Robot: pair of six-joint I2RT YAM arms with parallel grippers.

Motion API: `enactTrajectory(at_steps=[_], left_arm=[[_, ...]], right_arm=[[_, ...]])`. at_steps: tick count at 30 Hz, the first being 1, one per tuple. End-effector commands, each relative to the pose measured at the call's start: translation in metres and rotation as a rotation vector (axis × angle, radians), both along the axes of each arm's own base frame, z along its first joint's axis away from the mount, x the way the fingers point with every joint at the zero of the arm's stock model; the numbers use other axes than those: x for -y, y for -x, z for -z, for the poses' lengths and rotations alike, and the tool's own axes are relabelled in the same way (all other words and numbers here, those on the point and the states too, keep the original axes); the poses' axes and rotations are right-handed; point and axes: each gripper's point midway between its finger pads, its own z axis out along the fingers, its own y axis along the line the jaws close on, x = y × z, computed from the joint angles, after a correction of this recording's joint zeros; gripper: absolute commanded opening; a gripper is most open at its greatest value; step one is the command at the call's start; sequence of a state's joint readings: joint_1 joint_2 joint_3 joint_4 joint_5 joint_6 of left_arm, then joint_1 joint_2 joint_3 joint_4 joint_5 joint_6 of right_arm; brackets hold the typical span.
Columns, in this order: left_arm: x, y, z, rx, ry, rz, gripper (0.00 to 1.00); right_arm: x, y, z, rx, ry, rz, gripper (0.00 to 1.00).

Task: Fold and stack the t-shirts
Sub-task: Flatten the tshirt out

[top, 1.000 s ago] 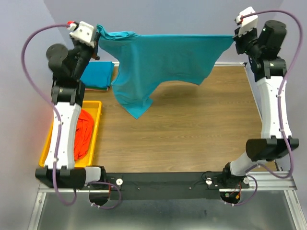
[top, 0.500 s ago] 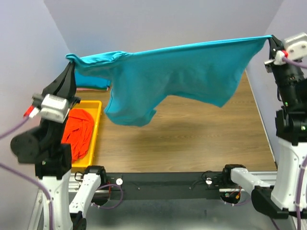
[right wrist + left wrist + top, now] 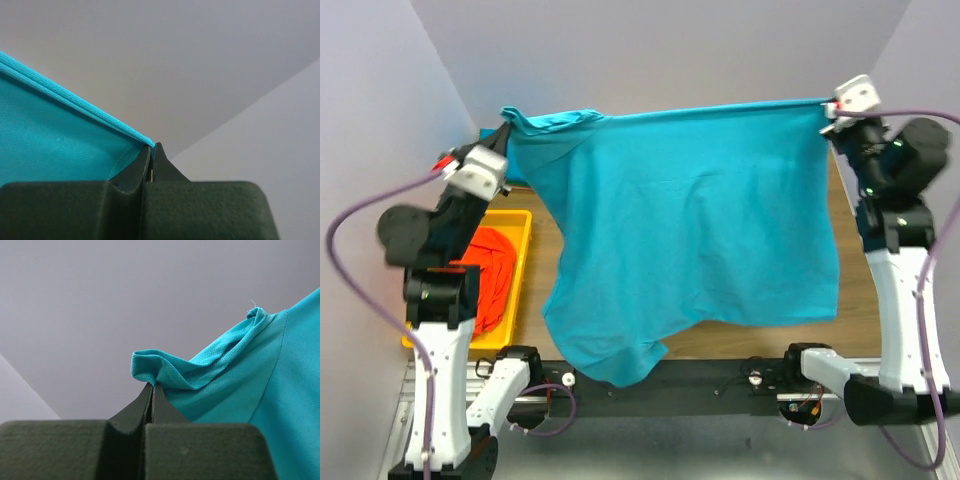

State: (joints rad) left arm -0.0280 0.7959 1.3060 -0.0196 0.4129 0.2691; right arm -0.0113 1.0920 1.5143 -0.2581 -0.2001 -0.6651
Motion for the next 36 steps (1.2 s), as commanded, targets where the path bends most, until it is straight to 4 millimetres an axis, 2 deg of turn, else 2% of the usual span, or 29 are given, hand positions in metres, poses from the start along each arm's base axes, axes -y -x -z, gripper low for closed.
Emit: enactTrajectory(at_steps=[1,2,3,4,5,6,8,9,10,11,12,13,14,15,16,17,18,22,23,24,25,26,27,28,31,35,36], left_arm=[[-0.010,-0.048,0.066,-0.175,-0.058,-0.063,0.00],[-0.009,-0.056,0.080,-0.207,-0.070,-0.055,0.00],[-0.006,-0.067,0.106,-0.268,-0.084,-0.037,0.00],[-0.002,-0.082,0.128,-0.329,-0.095,-0.021,0.00],[0.002,-0.090,0.146,-0.374,-0.103,-0.012,0.00],[0.009,-0.107,0.183,-0.460,-0.128,0.002,0.00],[0.022,-0.123,0.219,-0.549,-0.145,0.020,0.00],[0.026,-0.141,0.249,-0.628,-0.161,0.018,0.00],[0.030,-0.149,0.264,-0.667,-0.164,0.016,0.00],[0.037,-0.159,0.270,-0.689,-0.151,0.023,0.00],[0.040,-0.176,0.304,-0.775,-0.157,0.019,0.00],[0.042,-0.186,0.317,-0.811,-0.151,0.012,0.00],[0.042,-0.201,0.315,-0.816,-0.134,-0.005,0.00],[0.040,-0.213,0.325,-0.845,-0.130,-0.030,0.00],[0.040,-0.228,0.358,-0.920,-0.129,-0.046,0.00],[0.041,-0.237,0.366,-0.938,-0.129,-0.053,0.00],[0.043,-0.253,0.379,-0.958,-0.141,-0.051,0.00],[0.055,-0.288,0.405,-1.002,-0.146,-0.022,0.00],[0.057,-0.300,0.397,-0.989,-0.134,-0.022,0.00],[0.059,-0.306,0.420,-1.034,-0.142,-0.019,0.00],[0.059,-0.311,0.425,-1.042,-0.143,-0.022,0.00],[0.060,-0.320,0.421,-1.033,-0.135,-0.026,0.00],[0.060,-0.324,0.423,-1.039,-0.140,-0.027,0.00],[0.060,-0.327,0.439,-1.068,-0.146,-0.029,0.00],[0.062,-0.334,0.450,-1.086,-0.165,-0.024,0.00],[0.061,-0.339,0.458,-1.105,-0.191,-0.027,0.00],[0.061,-0.339,0.466,-1.121,-0.198,-0.023,0.00]], right_arm=[[0.021,-0.038,0.098,-0.232,0.055,0.078,0.01],[0.019,-0.042,0.116,-0.269,0.064,0.060,0.01],[0.016,-0.046,0.135,-0.311,0.073,0.043,0.01],[0.012,-0.053,0.170,-0.385,0.079,0.012,0.01],[0.010,-0.056,0.188,-0.425,0.090,-0.003,0.00],[0.009,-0.058,0.202,-0.457,0.091,-0.016,0.01],[0.006,-0.070,0.247,-0.562,0.084,-0.040,0.01],[0.005,-0.074,0.263,-0.599,0.083,-0.049,0.01],[0.005,-0.083,0.289,-0.653,0.074,-0.050,0.01],[0.005,-0.088,0.304,-0.684,0.069,-0.050,0.00],[0.006,-0.093,0.316,-0.708,0.067,-0.047,0.01],[0.006,-0.104,0.337,-0.747,0.048,-0.041,0.01],[0.007,-0.110,0.348,-0.768,0.043,-0.036,0.00],[0.007,-0.115,0.356,-0.784,0.043,-0.033,0.01],[0.009,-0.120,0.367,-0.806,0.037,-0.020,0.01],[0.010,-0.126,0.373,-0.818,0.024,-0.013,0.00],[0.012,-0.134,0.391,-0.852,0.026,-0.002,0.01],[0.017,-0.153,0.416,-0.897,0.021,0.024,0.01],[0.017,-0.156,0.423,-0.911,0.014,0.031,0.00],[0.018,-0.158,0.426,-0.915,0.015,0.034,0.01],[0.019,-0.163,0.435,-0.930,0.010,0.044,0.01],[0.020,-0.165,0.438,-0.934,0.008,0.048,0.01],[0.021,-0.167,0.440,-0.937,0.010,0.054,0.01],[0.022,-0.168,0.445,-0.945,0.010,0.058,0.01],[0.023,-0.174,0.453,-0.956,0.010,0.065,0.01],[0.023,-0.179,0.456,-0.959,0.006,0.066,0.01],[0.023,-0.180,0.455,-0.956,0.004,0.067,0.01]])
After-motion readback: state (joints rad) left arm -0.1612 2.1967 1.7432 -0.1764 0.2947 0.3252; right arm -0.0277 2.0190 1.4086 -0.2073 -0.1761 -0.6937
